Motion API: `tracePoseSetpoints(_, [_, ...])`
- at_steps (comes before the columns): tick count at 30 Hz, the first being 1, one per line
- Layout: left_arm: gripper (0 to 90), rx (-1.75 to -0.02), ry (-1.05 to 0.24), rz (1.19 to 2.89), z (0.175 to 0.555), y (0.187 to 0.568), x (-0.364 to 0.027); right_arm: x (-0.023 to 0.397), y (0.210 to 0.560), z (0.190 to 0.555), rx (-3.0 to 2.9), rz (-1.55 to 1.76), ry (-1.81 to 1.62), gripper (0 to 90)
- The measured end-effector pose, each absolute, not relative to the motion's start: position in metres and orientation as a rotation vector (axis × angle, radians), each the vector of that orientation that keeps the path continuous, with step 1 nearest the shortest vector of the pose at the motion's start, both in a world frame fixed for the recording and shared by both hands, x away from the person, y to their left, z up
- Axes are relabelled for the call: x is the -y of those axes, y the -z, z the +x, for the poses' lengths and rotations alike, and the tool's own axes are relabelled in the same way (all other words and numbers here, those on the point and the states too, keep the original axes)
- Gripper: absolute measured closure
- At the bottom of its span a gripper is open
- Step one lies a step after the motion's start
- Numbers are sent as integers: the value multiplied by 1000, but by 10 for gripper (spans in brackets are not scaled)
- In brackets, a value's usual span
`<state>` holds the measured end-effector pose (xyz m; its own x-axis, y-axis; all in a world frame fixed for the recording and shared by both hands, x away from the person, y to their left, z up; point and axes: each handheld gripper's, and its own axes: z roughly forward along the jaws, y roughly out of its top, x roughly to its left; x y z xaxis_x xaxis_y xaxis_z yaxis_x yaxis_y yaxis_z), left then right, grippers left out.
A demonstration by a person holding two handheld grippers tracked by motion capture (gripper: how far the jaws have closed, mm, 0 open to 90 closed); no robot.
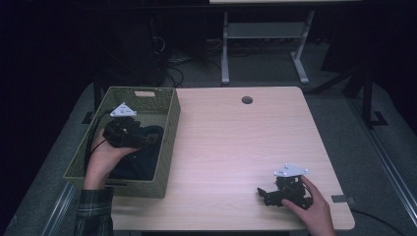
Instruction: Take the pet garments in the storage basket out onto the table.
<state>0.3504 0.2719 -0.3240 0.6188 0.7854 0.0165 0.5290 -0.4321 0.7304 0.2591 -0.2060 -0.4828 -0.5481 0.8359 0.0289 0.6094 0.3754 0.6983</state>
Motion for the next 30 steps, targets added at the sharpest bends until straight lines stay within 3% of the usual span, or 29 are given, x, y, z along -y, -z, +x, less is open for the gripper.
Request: tracePoseSetpoints(30, [146,-1239,-366,2307,371,378,-302,206,483,259,-2311,1267,-962,0])
